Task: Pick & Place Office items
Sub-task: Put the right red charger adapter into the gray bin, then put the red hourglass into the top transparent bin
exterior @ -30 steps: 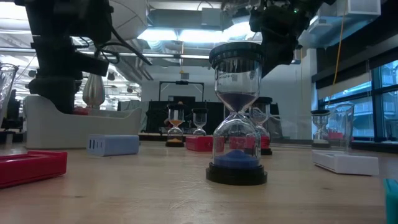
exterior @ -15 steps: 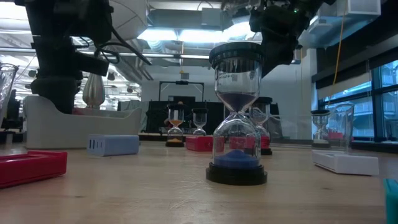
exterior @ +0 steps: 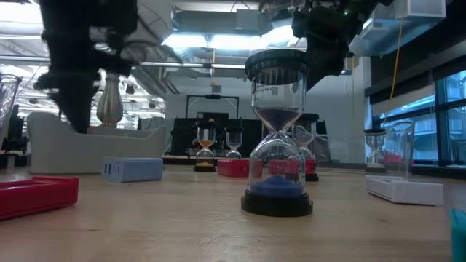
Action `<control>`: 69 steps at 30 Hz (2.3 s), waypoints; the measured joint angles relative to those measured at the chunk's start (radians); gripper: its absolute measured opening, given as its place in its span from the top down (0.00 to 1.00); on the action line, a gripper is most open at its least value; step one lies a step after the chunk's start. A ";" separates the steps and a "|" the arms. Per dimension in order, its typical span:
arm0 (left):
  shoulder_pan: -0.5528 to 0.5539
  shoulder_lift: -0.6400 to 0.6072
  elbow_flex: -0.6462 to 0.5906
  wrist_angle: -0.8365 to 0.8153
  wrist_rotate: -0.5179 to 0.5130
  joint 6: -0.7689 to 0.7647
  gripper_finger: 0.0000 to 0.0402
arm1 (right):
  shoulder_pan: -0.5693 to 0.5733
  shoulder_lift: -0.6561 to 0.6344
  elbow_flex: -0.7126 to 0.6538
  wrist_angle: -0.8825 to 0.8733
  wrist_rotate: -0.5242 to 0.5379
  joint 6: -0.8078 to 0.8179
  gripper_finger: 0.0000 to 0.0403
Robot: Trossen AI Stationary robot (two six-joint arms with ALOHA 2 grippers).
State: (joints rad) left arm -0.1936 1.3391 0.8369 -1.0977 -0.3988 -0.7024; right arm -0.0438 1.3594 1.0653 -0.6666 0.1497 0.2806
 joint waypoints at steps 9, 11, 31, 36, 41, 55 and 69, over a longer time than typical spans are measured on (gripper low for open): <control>0.000 -0.001 0.146 -0.027 -0.130 0.062 0.47 | 0.002 0.000 0.000 0.000 -0.014 0.052 0.20; -0.002 -0.001 0.162 -0.027 -0.192 0.031 0.47 | 0.016 0.000 0.000 -0.002 -0.034 0.063 0.20; -0.029 -0.001 0.169 0.006 -0.489 -0.098 0.47 | 0.257 0.003 0.000 0.068 0.080 -0.072 0.20; -0.029 -0.001 0.169 0.044 -0.498 -0.100 0.47 | 0.228 0.047 -0.008 0.074 0.074 -0.019 0.20; -0.029 -0.001 0.169 0.056 -0.498 -0.100 0.47 | 0.219 0.099 -0.030 0.117 0.114 -0.049 0.20; -0.029 0.000 0.168 0.055 -0.505 -0.123 0.47 | 0.186 0.125 -0.132 0.223 0.082 -0.135 0.20; -0.029 0.000 0.168 0.055 -0.507 -0.123 0.47 | 0.151 0.125 -0.231 0.383 0.044 -0.126 0.22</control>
State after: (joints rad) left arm -0.2226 1.3388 1.0050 -1.0424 -0.9059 -0.8257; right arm 0.1070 1.4845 0.8341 -0.2834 0.1932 0.1543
